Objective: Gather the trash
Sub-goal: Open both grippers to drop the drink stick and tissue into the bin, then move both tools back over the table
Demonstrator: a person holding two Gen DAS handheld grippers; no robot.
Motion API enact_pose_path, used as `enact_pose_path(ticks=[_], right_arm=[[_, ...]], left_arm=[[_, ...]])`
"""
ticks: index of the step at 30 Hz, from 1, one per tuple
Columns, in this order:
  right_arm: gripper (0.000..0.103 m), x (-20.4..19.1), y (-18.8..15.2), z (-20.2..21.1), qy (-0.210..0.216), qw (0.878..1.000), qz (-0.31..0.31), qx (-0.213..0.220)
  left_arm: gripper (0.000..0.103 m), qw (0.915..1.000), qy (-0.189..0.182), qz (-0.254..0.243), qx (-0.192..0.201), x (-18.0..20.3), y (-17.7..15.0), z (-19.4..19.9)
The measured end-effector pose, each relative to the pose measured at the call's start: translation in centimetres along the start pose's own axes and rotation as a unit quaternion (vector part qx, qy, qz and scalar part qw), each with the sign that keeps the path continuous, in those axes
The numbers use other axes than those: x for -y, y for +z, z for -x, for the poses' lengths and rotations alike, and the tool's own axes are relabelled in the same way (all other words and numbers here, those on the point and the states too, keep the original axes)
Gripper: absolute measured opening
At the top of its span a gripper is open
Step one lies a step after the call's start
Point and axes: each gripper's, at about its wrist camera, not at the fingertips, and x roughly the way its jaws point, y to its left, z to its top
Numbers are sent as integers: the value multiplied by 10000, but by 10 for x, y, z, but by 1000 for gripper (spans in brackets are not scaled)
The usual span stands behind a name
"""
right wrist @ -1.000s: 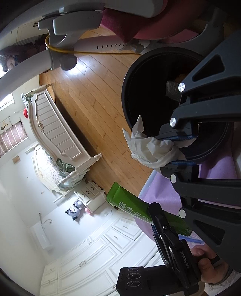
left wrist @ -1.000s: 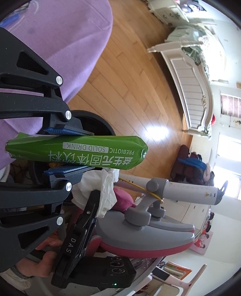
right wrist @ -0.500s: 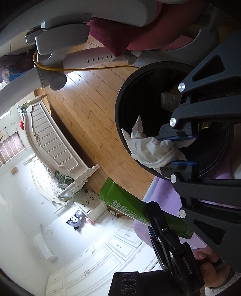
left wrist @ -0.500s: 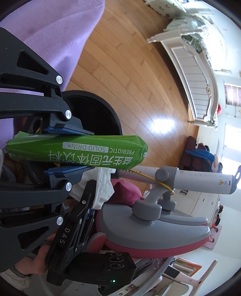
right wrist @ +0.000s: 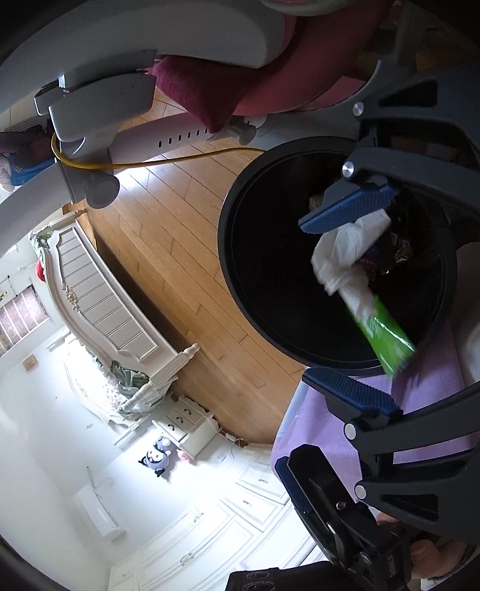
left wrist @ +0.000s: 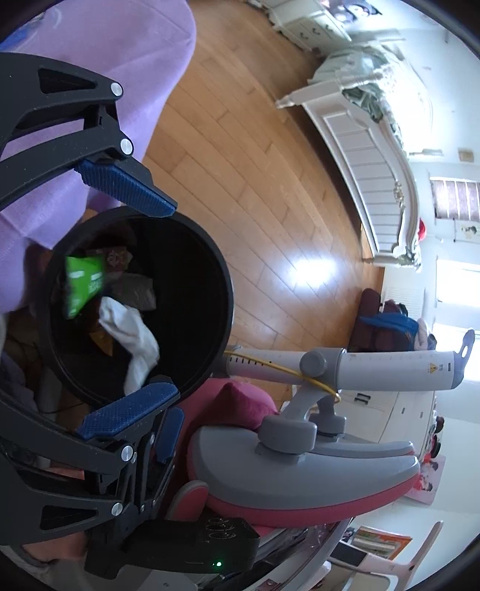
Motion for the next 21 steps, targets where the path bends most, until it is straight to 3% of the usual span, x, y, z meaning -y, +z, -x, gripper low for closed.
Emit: enact_pose_path(ticks=[11, 17, 21], right_arm=[[75, -47, -12, -3, 218, 9990, 345, -166], [75, -99, -27, -10, 450, 9948, 844, -342], [75, -136, -39, -16, 637, 9894, 1204, -501]], left_arm=[[94, 9983, 454, 101, 357, -32, -19, 64], [94, 9937, 864, 553, 448, -87, -51, 104], [94, 9847, 1453, 906, 314, -140, -83, 126]])
